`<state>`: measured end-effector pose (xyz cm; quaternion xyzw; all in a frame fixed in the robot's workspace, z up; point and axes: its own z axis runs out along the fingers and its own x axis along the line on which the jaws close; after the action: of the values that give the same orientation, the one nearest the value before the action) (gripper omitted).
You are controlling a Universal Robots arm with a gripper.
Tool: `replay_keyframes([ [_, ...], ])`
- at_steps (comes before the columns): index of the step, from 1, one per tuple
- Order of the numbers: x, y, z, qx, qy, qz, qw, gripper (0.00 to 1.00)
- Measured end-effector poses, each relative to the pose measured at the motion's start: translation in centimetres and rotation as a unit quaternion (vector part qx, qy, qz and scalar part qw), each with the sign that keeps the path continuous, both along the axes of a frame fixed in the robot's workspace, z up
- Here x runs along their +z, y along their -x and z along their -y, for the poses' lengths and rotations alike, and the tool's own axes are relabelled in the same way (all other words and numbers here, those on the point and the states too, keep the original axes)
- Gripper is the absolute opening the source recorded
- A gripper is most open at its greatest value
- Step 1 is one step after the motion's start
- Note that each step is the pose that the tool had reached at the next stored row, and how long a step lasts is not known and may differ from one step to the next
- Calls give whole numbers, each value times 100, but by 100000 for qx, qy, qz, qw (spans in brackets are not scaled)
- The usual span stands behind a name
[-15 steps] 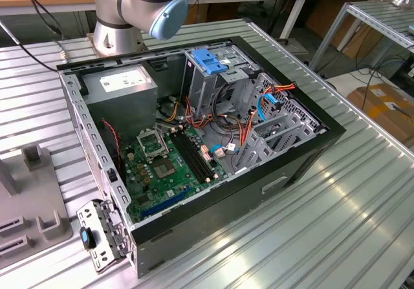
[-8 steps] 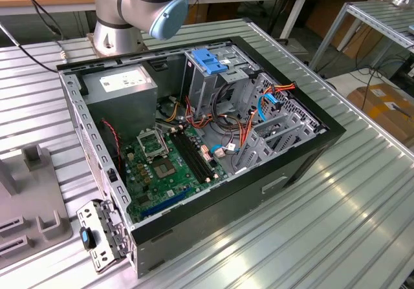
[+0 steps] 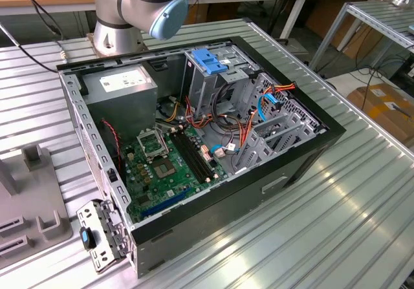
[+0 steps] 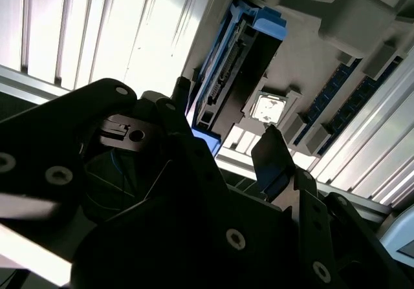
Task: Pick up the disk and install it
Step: 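Pick up the disk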
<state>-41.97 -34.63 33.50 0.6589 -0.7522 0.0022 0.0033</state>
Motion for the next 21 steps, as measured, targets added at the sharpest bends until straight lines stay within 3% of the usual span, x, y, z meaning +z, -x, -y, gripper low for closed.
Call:
replay_keyframes([
  [4, -29, 0, 0, 1, 0, 1, 100000, 66],
  [6, -72, 0, 0, 0, 0, 2, 100000, 66],
  [21, -91, 0, 0, 0, 1, 0, 100000, 66],
])
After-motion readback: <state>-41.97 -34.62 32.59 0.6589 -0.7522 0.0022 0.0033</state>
